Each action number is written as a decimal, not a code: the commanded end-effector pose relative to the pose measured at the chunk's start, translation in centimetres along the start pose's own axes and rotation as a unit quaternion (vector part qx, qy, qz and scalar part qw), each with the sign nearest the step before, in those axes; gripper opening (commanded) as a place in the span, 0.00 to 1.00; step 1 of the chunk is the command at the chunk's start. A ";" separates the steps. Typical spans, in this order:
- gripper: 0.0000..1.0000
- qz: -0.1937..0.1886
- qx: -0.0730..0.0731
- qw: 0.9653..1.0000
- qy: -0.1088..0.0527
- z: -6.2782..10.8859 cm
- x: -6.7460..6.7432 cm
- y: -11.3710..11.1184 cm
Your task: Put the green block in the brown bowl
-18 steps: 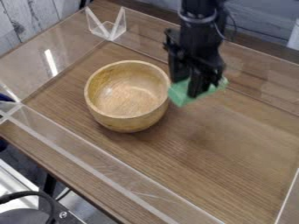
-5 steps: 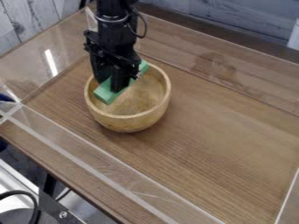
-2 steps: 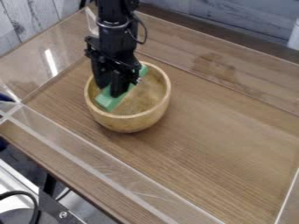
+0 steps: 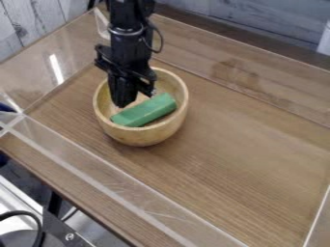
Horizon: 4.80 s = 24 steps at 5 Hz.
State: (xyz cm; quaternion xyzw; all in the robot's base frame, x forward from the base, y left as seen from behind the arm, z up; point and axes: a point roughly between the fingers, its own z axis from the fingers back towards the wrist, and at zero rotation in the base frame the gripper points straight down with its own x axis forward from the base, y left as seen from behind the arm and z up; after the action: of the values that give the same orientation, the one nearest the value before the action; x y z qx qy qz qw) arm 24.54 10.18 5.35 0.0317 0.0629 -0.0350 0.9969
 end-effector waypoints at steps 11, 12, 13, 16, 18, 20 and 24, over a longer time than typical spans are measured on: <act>0.00 0.015 -0.001 1.000 -0.012 0.8 2.5 1.0; 0.00 0.016 -0.003 1.000 -0.011 0.8 2.6 1.0; 0.00 0.017 -0.004 1.000 -0.011 0.8 2.7 1.0; 0.00 0.019 -0.009 1.000 -0.008 0.8 3.0 0.9; 1.00 0.022 -0.015 1.000 -0.014 1.8 3.1 0.8; 1.00 0.025 -0.022 0.999 -0.035 4.4 3.2 0.5; 1.00 0.035 -0.024 0.997 -0.061 6.3 6.0 -2.5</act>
State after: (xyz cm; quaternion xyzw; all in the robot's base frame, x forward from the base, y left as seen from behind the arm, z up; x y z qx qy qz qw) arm 30.09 6.63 9.06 -0.0018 0.0318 -0.0028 0.9995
